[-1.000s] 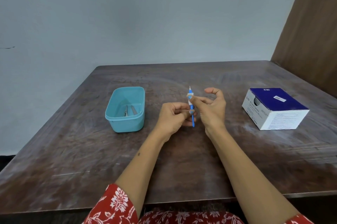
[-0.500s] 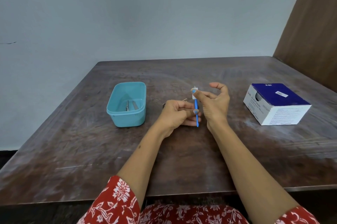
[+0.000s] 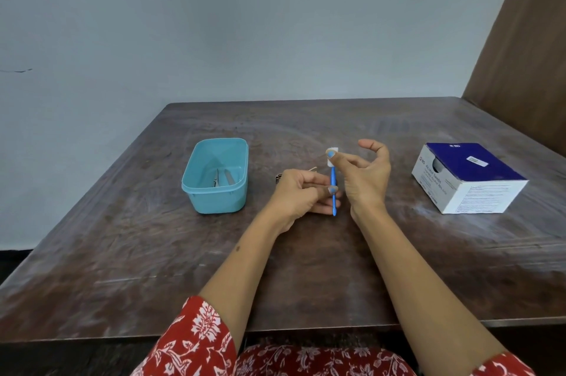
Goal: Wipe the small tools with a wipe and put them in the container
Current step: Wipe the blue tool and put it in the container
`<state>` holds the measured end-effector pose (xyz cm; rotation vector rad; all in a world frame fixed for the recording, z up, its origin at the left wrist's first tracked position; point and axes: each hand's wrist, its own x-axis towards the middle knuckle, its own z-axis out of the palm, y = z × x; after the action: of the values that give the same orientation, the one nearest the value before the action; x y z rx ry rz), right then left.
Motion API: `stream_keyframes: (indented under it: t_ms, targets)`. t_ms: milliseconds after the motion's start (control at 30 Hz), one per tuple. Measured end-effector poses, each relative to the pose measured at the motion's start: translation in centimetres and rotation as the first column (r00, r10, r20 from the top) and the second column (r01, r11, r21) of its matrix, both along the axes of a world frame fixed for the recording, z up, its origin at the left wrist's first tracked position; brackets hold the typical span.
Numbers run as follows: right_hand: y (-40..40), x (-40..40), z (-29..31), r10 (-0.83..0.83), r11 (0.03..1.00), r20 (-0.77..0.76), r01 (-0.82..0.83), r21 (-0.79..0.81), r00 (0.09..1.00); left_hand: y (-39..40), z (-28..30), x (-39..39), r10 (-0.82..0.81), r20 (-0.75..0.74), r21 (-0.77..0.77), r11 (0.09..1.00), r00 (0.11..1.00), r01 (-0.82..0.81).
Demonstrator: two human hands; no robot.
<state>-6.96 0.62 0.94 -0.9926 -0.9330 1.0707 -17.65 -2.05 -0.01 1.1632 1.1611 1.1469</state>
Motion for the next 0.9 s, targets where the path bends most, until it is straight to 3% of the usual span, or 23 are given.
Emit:
stream_keyframes:
  t_ms: [233,533,667,900]
  targets:
    - [0.1,-0.1,-0.3,-0.014,0.998,0.062,0.011,0.058,0.998,0.2,0.0,-0.3,0.113,0.029,0.068,0.991,0.993,-0.114]
    - [1.0,0.3,-0.7,-0.037,0.999,0.007,0.036,0.038,0.999,-0.3,0.3,-0.3,-0.052,0.014,-0.024,0.998,0.999,0.052]
    - [1.1,0.3,-0.8,-0.001,1.0,0.012,0.001,0.031,1.0,-0.2,0.2,-0.1,0.022,0.004,0.025,0.999,1.0,-0.023]
    - [1.6,0.2,-1.1,0.09,0.993,-0.159,-0.101,-0.062,0.983,-0.1,0.3,-0.1,0.064,0.021,0.051,0.997,0.998,-0.065]
